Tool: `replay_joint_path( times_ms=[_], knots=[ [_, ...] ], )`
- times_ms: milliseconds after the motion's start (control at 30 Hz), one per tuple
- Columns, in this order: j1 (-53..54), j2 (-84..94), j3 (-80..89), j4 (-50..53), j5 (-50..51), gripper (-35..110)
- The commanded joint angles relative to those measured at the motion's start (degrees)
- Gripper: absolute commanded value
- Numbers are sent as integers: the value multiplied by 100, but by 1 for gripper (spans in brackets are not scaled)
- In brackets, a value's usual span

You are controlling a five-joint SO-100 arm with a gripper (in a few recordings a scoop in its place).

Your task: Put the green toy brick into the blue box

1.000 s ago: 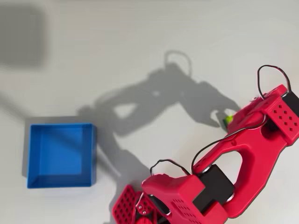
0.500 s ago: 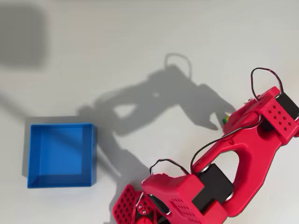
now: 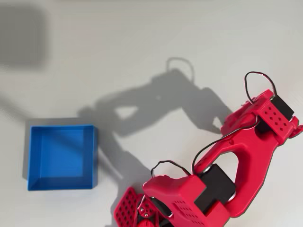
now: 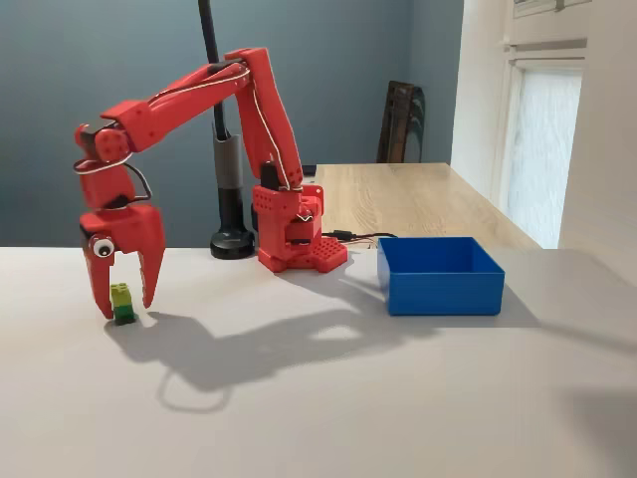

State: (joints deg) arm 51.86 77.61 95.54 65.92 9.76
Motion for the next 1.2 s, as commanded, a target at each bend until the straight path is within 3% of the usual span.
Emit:
replay_joint_path(
  times_ms=[0, 133, 400, 600, 1167],
  knots=[
    [97, 193, -44, 35, 185, 7],
    [88, 193, -114, 35, 281, 0],
    [44, 202, -439, 105, 387, 0],
    [-70, 246, -1143, 809, 404, 0],
    [-1934, 642, -2039, 2681, 536, 0]
  ],
)
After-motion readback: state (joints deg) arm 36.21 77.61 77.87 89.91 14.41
